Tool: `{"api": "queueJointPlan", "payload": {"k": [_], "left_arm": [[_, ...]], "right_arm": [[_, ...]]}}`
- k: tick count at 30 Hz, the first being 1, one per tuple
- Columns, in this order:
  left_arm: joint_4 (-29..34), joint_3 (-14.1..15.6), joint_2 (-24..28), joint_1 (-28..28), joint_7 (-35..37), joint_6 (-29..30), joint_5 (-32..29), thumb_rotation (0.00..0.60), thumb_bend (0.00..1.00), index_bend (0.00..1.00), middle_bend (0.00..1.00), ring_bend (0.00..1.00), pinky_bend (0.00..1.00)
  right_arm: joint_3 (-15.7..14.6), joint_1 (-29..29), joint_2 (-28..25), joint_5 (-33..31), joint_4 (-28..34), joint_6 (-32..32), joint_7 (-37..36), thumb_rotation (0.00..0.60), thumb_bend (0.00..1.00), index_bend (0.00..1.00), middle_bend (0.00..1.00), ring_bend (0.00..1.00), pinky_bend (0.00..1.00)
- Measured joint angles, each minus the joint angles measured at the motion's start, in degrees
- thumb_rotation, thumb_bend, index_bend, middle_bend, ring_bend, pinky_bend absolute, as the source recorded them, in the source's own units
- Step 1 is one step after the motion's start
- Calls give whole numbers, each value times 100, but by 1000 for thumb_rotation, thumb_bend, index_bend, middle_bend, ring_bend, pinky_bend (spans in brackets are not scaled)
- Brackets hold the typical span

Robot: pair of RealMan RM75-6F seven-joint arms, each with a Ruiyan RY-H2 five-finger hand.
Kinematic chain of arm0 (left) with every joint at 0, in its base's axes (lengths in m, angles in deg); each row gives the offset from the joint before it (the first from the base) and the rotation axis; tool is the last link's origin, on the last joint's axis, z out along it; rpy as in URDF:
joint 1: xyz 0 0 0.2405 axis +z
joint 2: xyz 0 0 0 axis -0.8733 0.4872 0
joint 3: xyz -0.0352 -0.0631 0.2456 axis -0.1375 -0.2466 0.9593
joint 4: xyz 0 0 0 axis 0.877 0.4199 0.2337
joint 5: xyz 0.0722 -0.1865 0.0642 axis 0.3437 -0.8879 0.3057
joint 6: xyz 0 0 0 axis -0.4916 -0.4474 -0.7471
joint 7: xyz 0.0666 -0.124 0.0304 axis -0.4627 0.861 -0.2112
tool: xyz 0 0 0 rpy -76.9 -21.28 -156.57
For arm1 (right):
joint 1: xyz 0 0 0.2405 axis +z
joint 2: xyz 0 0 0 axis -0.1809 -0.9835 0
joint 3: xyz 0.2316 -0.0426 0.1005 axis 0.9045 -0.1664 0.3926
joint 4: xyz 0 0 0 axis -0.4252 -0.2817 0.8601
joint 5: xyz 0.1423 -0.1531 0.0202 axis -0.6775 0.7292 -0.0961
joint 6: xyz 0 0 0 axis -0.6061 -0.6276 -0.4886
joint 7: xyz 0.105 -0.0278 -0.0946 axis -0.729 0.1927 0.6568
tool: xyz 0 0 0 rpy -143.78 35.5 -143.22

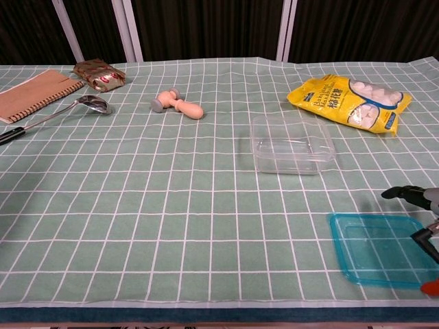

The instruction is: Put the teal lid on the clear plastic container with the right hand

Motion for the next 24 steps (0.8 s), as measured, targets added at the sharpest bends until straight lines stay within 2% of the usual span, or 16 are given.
{"api": "queueJointPlan", "payload": {"k": [9,24], "left_arm": [[10,-1,3,-3,-20,-4,-15,600,313,102,0,0,0],[17,-4,7,-6,-32,-11,-41,600,313,102,0,0,0]], "right_arm": [[-29,-3,147,70,-125,-1,34,600,129,0,123,0,0],[66,65,317,-31,-225,9,156,600,128,0,125,0,0]]}}
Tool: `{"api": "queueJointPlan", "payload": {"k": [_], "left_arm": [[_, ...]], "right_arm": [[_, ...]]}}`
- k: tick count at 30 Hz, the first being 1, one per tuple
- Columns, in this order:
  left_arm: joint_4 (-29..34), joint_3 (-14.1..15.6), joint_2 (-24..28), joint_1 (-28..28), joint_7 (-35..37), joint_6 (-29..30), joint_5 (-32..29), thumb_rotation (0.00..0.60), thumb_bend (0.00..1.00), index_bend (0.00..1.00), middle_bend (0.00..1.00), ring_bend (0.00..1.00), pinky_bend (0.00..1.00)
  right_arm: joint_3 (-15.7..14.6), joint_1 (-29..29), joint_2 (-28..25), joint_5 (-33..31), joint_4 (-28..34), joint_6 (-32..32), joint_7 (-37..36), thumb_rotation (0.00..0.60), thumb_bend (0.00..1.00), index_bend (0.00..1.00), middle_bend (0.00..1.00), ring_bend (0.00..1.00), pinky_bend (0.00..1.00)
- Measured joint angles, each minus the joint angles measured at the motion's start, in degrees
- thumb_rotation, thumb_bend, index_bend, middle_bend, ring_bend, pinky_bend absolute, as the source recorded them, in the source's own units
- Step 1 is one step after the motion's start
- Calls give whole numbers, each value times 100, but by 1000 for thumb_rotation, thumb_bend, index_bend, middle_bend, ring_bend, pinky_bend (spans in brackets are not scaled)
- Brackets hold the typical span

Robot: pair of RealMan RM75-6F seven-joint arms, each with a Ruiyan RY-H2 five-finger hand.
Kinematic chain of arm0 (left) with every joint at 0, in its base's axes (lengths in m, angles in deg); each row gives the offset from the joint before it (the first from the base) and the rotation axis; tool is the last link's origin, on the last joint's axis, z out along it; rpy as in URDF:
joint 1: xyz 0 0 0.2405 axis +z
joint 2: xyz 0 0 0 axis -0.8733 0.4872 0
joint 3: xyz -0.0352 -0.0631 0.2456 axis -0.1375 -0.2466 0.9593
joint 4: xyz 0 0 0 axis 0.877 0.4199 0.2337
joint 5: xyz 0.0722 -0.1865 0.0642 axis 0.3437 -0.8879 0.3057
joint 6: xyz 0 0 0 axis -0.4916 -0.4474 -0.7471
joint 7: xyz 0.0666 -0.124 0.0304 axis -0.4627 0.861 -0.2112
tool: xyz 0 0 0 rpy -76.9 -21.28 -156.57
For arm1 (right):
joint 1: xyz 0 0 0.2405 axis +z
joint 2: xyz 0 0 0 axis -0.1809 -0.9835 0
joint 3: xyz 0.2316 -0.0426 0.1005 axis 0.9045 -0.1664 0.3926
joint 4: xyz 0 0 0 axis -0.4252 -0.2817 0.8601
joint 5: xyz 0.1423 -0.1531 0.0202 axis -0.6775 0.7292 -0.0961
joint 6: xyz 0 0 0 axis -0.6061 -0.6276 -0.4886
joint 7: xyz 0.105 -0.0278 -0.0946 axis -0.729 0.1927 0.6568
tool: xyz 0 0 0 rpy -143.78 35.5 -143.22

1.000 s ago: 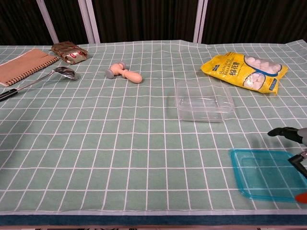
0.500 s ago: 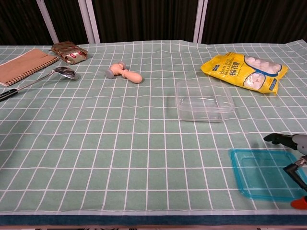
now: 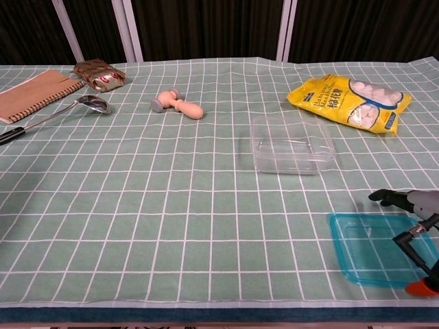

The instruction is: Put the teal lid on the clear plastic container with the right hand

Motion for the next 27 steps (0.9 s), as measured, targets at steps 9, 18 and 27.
{"api": "queueJointPlan", "payload": {"k": [9,18,27], "left_arm": [[10,-4,9,-5,-15,-12,-23,600,313,102,0,0,0],[18,-7,4,-5,-50,-5,-43,600,313,102,0,0,0],[14,-4,4,-7,-57,-9,-47,600,313,103,0,0,0]], "right_arm": [[0,4,77,-44,-79,4,16,600,129,0,125,0,0],[-26,-16,148,64,-130,-49,8,600,129,0,146,0,0],[-52,-42,154,84,-113,-62,25,600,129,0,147,0,0]]}}
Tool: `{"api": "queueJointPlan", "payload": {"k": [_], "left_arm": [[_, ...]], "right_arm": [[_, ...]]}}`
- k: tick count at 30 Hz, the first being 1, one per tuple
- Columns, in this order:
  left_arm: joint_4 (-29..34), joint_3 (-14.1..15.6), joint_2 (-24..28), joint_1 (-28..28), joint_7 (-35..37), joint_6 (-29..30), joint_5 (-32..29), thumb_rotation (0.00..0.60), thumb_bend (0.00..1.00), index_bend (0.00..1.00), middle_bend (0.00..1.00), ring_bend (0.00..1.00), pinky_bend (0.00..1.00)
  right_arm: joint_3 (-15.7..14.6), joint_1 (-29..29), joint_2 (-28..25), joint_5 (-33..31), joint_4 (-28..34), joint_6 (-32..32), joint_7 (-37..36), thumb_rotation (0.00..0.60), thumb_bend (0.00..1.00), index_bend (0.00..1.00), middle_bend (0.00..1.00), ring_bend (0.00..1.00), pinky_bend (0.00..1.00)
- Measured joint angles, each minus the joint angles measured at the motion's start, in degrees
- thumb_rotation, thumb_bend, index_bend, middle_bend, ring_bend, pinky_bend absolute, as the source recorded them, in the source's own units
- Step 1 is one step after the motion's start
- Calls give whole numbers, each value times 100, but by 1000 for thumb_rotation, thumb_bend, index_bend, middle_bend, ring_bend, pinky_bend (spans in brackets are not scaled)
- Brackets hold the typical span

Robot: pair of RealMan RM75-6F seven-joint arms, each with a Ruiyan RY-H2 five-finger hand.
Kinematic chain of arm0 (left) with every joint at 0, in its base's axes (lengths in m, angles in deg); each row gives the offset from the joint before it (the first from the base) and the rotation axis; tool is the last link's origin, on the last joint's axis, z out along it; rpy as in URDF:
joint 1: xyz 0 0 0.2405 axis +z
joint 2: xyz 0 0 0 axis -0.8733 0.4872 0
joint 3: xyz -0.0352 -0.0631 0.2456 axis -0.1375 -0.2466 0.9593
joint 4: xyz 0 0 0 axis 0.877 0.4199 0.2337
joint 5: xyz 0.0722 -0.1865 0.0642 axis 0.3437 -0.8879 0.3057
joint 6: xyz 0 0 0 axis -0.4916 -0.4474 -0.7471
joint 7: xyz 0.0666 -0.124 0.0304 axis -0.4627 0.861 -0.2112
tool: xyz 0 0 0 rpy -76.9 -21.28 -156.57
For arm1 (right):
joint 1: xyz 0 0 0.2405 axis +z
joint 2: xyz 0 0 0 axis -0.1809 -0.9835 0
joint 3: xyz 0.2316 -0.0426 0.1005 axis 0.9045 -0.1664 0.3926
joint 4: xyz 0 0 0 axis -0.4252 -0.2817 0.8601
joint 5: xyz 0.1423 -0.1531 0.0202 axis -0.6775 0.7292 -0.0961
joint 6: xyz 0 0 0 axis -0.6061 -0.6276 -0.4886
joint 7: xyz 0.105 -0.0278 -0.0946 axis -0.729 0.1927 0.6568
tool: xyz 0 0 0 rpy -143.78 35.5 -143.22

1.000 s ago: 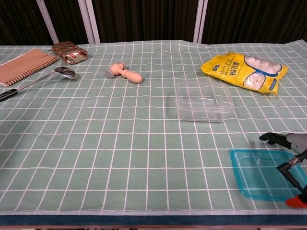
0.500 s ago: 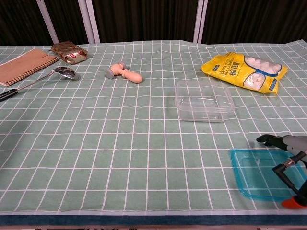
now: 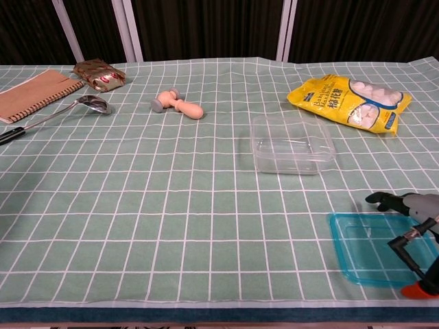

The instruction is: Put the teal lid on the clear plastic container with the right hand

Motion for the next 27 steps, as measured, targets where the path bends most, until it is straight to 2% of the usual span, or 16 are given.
{"api": "queueJointPlan", "payload": {"k": [27], "left_arm": [[9,-5,-6,-4,-49,3,-32,600,313,107,0,0,0]], "right_arm": [[35,-4,104,-21,-82,67,-20,600,129,0,161,0,0]]}}
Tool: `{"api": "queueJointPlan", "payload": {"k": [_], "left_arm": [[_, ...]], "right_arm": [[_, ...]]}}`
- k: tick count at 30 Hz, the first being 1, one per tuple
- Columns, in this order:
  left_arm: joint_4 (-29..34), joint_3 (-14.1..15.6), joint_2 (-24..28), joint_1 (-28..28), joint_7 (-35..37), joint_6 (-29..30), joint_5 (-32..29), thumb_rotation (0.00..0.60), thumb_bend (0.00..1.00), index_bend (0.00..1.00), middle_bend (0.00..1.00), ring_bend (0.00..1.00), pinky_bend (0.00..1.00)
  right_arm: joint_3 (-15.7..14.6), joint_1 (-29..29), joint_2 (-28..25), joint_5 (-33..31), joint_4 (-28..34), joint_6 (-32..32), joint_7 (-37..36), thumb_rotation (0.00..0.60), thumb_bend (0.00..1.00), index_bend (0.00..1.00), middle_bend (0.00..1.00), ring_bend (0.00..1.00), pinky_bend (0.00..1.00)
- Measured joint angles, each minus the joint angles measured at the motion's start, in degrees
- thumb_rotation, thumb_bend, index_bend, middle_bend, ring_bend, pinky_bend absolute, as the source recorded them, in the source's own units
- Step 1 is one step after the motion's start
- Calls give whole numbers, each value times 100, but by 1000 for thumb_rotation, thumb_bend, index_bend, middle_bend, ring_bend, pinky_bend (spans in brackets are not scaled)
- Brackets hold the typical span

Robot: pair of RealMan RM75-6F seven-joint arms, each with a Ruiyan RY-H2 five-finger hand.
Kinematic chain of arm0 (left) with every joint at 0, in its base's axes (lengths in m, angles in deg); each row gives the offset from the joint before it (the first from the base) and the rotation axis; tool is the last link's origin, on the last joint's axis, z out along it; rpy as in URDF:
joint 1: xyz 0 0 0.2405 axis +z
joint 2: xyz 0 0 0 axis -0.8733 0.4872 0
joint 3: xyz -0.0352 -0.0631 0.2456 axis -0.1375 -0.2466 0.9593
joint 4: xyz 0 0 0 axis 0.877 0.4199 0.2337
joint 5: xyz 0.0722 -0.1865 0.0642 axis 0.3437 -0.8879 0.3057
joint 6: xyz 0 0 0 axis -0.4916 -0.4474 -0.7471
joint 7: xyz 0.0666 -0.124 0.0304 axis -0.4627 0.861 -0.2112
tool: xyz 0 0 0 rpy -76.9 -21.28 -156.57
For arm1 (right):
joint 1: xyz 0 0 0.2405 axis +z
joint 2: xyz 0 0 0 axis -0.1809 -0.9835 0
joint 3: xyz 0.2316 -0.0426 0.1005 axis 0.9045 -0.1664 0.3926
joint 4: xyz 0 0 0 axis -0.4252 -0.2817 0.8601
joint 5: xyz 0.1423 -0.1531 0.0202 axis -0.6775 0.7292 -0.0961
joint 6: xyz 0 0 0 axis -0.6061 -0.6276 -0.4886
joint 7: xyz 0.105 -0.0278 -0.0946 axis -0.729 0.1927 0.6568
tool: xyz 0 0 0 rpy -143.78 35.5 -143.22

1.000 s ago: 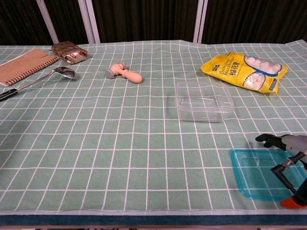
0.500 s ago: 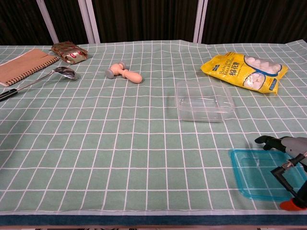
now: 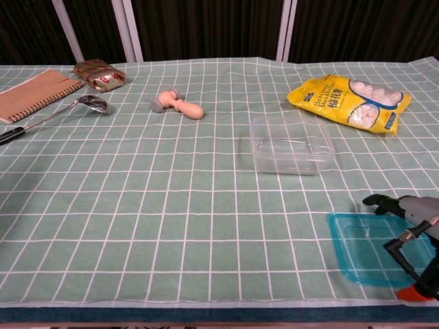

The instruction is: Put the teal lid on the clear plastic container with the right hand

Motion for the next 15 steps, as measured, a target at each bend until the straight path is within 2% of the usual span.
{"api": "queueJointPlan", "payload": {"k": [15], "left_arm": [[4,-10,-1,0,-12,5,-25,600,314,107,0,0,0]], "right_arm": [[96,81,17,-142,16,46,87,600,129,0,167,0,0]]}}
